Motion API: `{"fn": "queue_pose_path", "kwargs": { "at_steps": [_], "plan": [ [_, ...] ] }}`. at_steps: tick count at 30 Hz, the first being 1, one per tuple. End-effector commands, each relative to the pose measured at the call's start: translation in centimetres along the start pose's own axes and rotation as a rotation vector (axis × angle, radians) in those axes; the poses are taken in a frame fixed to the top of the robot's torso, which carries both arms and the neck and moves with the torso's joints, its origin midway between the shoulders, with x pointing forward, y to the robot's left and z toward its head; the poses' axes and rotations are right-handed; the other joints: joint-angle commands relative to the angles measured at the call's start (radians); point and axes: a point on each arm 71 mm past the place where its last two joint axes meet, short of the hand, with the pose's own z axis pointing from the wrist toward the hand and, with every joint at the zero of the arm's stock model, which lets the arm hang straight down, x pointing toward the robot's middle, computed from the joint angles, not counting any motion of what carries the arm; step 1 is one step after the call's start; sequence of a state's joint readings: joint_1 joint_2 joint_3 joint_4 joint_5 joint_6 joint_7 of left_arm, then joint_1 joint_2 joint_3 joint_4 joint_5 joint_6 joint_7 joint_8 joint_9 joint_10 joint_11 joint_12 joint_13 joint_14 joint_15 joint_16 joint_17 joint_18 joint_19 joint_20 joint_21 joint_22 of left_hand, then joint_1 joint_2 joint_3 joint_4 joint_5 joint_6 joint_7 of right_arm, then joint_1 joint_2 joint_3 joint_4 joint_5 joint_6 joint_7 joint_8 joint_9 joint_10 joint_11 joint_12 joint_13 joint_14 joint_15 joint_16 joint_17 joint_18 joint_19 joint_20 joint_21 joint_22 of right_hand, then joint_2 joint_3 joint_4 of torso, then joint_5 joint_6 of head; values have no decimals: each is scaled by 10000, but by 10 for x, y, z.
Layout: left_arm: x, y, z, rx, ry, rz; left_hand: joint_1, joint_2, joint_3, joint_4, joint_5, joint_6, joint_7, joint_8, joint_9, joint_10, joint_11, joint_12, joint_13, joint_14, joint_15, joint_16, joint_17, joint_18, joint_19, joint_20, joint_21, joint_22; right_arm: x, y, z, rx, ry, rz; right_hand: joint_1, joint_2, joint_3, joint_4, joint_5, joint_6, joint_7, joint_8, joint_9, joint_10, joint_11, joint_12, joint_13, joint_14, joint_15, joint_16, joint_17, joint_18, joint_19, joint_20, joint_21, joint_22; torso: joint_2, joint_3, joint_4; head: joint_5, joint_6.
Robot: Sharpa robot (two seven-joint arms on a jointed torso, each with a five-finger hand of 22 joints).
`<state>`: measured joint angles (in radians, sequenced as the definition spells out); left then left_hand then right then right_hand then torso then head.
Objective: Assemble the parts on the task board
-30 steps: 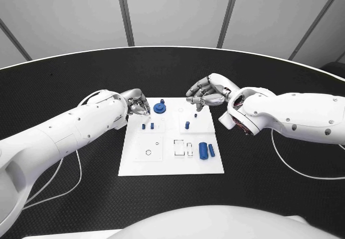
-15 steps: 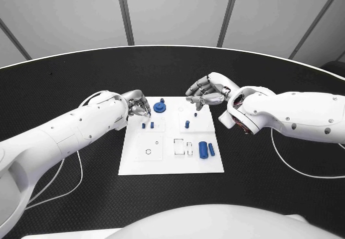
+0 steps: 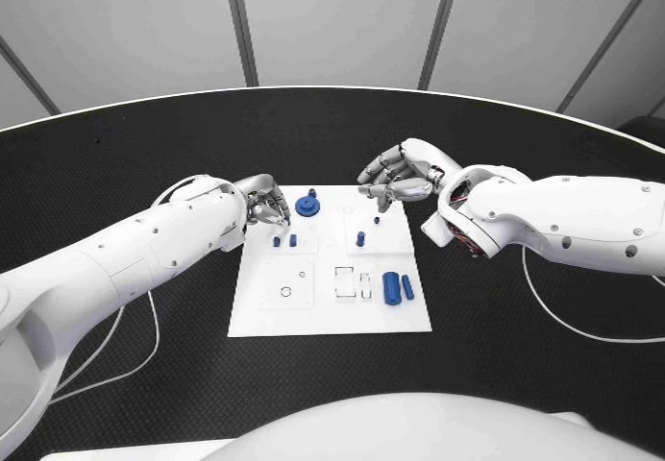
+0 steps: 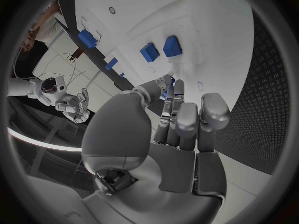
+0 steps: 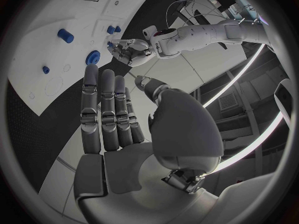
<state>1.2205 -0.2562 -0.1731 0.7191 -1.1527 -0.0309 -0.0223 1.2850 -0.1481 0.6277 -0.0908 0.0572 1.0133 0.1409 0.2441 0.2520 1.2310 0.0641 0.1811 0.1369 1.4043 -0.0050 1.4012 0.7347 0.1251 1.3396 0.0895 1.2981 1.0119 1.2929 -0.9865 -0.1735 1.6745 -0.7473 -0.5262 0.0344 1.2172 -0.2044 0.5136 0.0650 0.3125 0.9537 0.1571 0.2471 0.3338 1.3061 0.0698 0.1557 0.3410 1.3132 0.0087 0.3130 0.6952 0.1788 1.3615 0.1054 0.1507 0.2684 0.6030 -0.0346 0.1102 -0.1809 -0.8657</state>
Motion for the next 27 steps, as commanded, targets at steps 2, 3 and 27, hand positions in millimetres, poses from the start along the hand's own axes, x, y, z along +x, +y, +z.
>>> {"fn": "queue_pose_path", "kwargs": {
  "at_steps": [2,3,27],
  "plan": [
    [0,0,0,0,47,3,61,76,-1,-58,-47,-30,27,29,9,41,34,-26,14,16,-46,-36,-8,-168,44,10,56,-9,0,0,0,1,2,0,81,35,59,-3,52,-15,-25,50,17,-51,15,54,13,14,-18,-35,14,22,28,4,57,-12,4,-4,-5,-9,-10],
    [1,0,0,0,58,4,66,84,1,-61,-47,-33,33,23,9,41,39,-32,17,13,-43,-40,-25,-166,38,11,50,-23,0,0,0,0,3,0,81,35,59,-3,52,-15,-25,50,17,-51,15,54,13,14,-18,-35,14,22,28,4,57,-12,3,-4,-1,-10,-17],
    [2,-1,1,-24,169,40,72,97,5,-63,-47,-33,35,20,11,40,42,-38,20,11,-40,-42,-32,-170,43,12,56,-8,0,0,0,-1,18,1,69,41,59,-1,55,-24,-22,52,17,-61,18,54,34,14,-16,-57,42,21,22,5,60,-22,1,-8,7,-11,-54]
  ]
}}
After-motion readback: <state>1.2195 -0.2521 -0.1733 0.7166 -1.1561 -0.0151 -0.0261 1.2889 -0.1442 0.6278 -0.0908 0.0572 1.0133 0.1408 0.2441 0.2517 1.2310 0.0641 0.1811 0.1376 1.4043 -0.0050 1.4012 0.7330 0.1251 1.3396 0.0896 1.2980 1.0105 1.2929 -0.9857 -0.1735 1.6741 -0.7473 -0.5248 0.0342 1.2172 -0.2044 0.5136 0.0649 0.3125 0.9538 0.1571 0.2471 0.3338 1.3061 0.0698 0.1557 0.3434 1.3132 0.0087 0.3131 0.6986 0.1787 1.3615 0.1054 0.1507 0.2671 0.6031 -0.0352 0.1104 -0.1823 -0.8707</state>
